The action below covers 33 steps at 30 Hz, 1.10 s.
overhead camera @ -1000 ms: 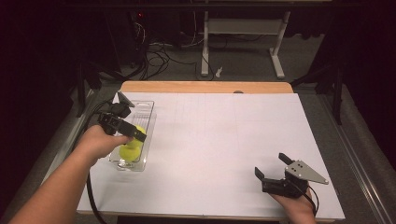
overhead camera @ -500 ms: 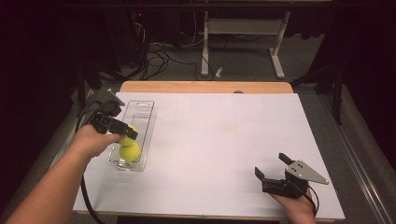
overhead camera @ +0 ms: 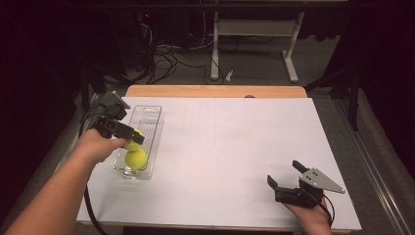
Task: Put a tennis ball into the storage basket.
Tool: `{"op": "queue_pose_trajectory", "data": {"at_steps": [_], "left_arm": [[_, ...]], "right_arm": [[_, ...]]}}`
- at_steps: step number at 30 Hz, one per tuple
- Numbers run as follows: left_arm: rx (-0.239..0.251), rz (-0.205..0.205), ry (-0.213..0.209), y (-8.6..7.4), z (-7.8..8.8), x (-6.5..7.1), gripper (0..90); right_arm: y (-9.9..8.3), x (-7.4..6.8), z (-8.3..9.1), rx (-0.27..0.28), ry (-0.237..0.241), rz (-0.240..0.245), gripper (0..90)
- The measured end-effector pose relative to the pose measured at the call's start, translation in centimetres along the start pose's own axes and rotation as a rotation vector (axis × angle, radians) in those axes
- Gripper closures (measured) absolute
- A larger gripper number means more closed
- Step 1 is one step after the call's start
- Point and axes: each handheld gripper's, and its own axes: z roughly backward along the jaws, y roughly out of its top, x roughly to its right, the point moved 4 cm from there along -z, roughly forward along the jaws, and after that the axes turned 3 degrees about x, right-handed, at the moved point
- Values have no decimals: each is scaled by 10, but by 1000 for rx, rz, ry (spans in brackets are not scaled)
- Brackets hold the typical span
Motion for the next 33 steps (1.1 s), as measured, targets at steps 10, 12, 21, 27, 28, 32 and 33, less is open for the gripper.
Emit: {"op": "queue_pose_trajectory", "data": {"at_steps": [10,12,21,27,28,32,33], "left_arm": [[17,16,-5,8,-9,-2,265],[18,23,-11,10,-13,-2,264],[0,28,10,18,-25,-5,264],[-8,38,24,20,-30,-9,264],[-12,36,25,20,-31,-9,264],[-14,46,27,22,-35,-11,264],[-14,45,31,22,-36,-11,264]], "right_arm": [[0,1,1,0,1,-4,4],[0,1,1,2,0,-3,4],[0,-1,-1,-2,5,1,4],[0,-2,-1,-4,6,1,5],[-1,-1,-1,-5,6,-1,5],[-1,-1,-1,-3,5,-3,5],[-1,-1,-1,-2,5,-2,5]]}}
